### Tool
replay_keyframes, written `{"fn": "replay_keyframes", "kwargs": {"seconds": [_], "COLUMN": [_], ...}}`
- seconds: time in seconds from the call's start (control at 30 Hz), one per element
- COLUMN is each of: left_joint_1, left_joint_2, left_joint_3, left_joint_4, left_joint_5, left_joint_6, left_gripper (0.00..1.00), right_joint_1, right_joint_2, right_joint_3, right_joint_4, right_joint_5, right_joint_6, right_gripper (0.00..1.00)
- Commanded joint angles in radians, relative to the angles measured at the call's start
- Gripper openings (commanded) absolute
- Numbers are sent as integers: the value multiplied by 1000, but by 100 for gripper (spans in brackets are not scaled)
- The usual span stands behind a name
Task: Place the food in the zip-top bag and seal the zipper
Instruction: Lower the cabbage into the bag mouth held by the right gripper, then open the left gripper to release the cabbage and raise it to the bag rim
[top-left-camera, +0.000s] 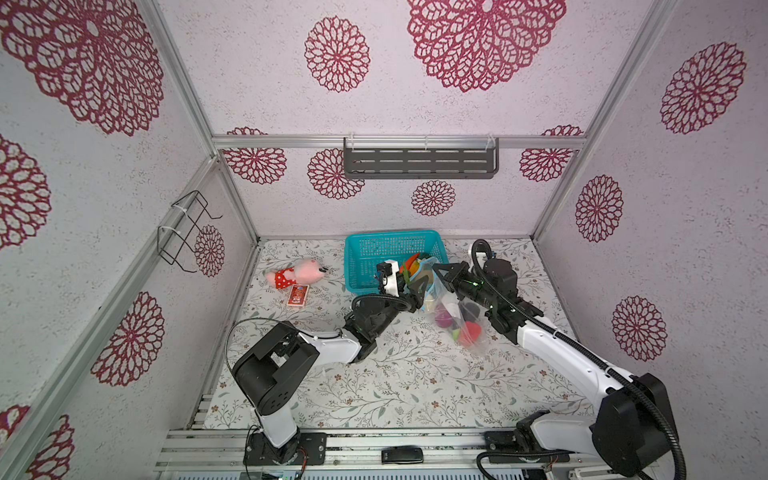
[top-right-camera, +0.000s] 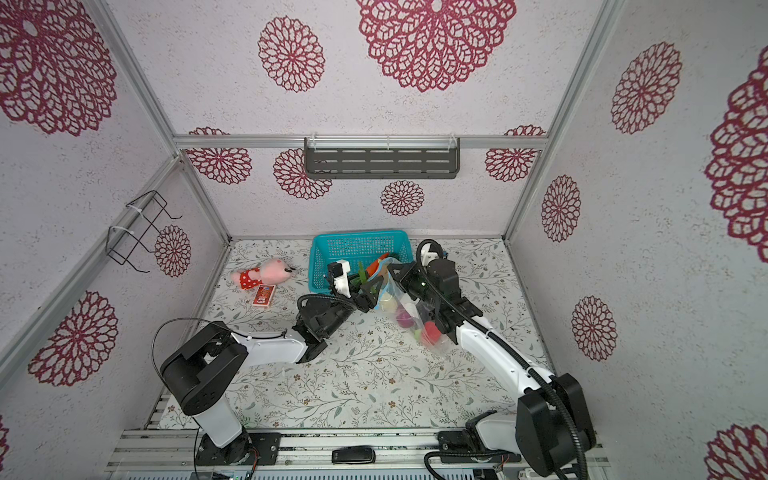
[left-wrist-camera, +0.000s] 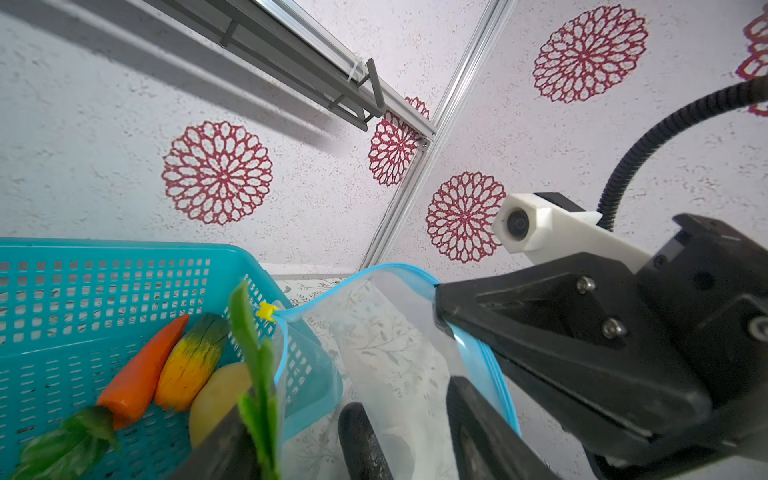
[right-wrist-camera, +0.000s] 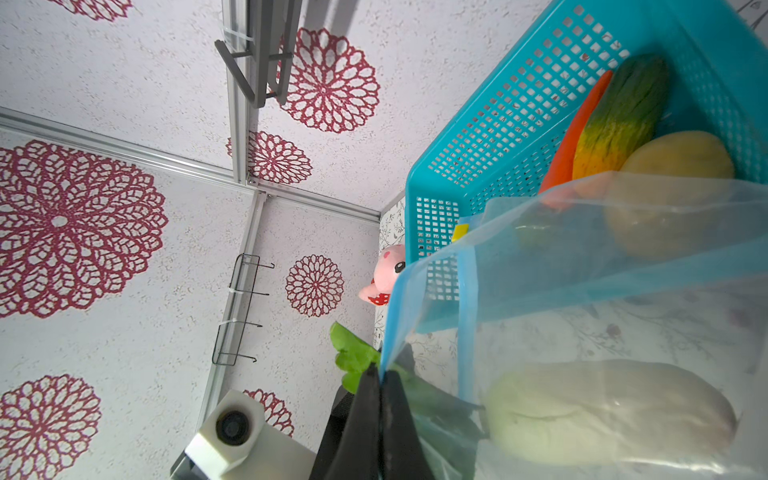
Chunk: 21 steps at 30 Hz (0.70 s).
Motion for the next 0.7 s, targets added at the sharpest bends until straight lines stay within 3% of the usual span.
{"fn": "replay_keyframes", "kwargs": {"seconds": [0.0, 0.23, 0.47, 0.67], "left_joint_1": [-11, 31, 122, 245], "left_joint_2": [-43, -222, -385, -396], "left_joint_3": [-8, -7, 74, 139], "left_joint_4": [-48, -298, -580, -772], "left_joint_5": [-3, 17, 145, 307], "left_joint_6": [21, 39, 29, 9], "left_gripper": [69, 70, 72, 74], "right_joint_1": [-7, -43, -76, -99], "right_joint_2": [-11, -25, -7, -8], "right_joint_3": [40, 53, 66, 88], "right_joint_4": [45, 1, 24, 36], "right_joint_5": [-9, -37, -168, -289], "right_joint_6": [4, -33, -62, -109], "right_gripper": [0, 0, 0, 0]}}
